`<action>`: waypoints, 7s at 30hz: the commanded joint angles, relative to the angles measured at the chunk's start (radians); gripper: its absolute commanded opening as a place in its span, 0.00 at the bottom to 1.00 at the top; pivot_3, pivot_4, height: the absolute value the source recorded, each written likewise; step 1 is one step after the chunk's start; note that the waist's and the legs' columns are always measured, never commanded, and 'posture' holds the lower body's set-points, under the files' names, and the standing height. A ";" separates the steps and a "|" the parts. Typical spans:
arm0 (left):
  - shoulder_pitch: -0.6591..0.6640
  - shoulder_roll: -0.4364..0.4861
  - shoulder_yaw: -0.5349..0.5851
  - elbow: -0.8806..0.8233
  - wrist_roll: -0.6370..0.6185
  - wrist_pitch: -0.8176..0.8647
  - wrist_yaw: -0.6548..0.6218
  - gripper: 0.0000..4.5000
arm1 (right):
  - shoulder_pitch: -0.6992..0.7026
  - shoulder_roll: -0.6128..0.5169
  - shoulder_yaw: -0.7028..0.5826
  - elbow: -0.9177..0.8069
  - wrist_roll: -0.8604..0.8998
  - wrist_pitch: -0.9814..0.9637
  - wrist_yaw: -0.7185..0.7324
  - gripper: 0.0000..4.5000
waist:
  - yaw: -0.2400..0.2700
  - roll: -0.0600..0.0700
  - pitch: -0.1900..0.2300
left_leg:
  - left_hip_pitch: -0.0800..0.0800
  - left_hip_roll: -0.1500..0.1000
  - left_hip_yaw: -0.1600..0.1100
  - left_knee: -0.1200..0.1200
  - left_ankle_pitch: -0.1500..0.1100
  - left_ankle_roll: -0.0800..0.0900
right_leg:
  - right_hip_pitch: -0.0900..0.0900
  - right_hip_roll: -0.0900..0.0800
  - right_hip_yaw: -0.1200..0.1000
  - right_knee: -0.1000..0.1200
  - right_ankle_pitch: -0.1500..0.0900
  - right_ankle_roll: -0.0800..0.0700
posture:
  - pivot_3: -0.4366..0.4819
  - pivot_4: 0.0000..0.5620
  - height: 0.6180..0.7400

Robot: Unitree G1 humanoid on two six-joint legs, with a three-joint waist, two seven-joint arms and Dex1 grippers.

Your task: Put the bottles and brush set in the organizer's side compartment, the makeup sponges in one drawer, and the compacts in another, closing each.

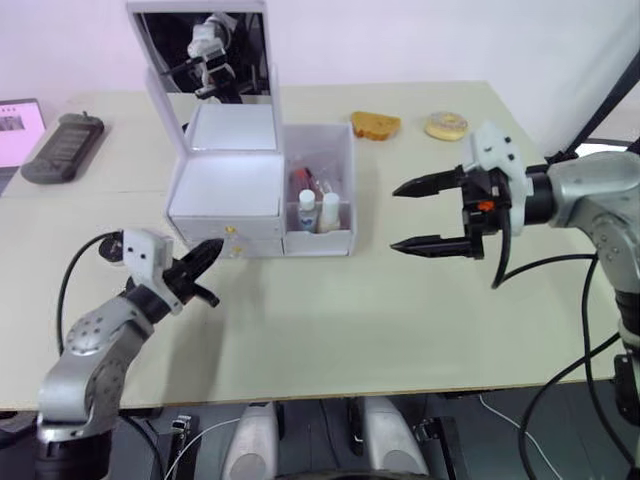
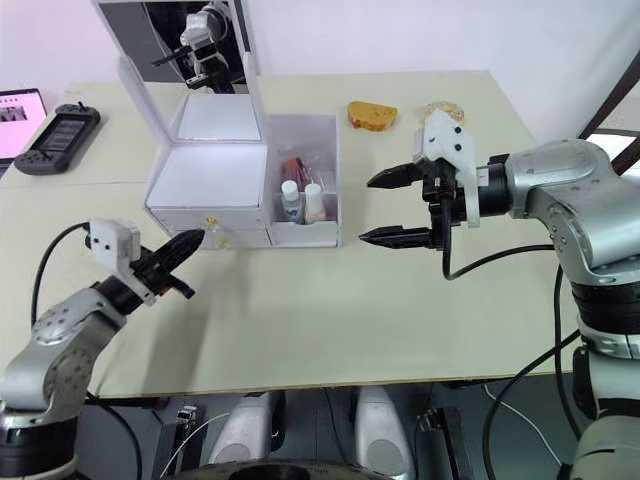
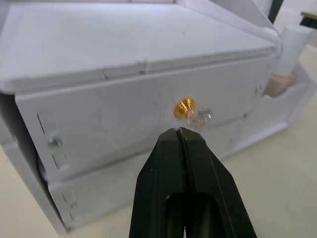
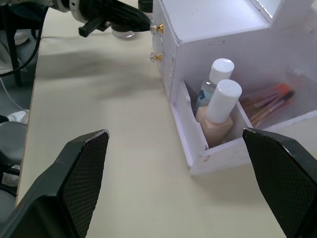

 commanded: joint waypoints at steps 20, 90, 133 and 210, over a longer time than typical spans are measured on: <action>0.274 0.379 0.580 0.493 0.000 -0.170 -0.404 0.99 | 0.378 0.032 -0.344 0.538 -0.046 -0.347 -0.006 1.00 | 0.002 0.000 0.000 | -0.001 0.000 0.003 -0.003 0.000 0.000 | -0.002 -0.001 0.000 -0.005 0.000 0.000 | 0.48 0.27 1.00; -0.004 -0.404 -0.258 0.149 0.430 -0.338 0.384 0.18 | 0.097 -0.010 -0.115 -0.094 0.108 0.048 -0.100 1.00 | 0.009 -0.001 -0.002 | 0.000 0.000 0.005 0.004 -0.001 0.002 | 0.001 -0.002 0.001 -0.003 0.003 0.003 | 0.48 0.27 1.00; 0.724 -0.201 0.012 -0.328 0.100 -0.426 0.038 1.00 | 0.123 0.042 -0.091 0.151 0.030 -0.121 0.029 1.00 | -0.003 -0.003 -0.002 | -0.001 0.001 0.008 0.001 -0.004 0.006 | -0.001 -0.003 0.001 -0.008 0.000 0.005 | 0.48 0.27 1.00; 0.110 0.298 0.271 0.053 -0.042 0.558 0.122 1.00 | -0.161 0.108 0.030 0.029 0.011 -0.062 0.129 1.00 | -0.025 -0.005 -0.004 | 0.002 0.016 0.025 0.005 -0.008 0.000 | -0.015 0.002 0.001 0.008 0.007 -0.004 | 0.48 0.27 1.00</action>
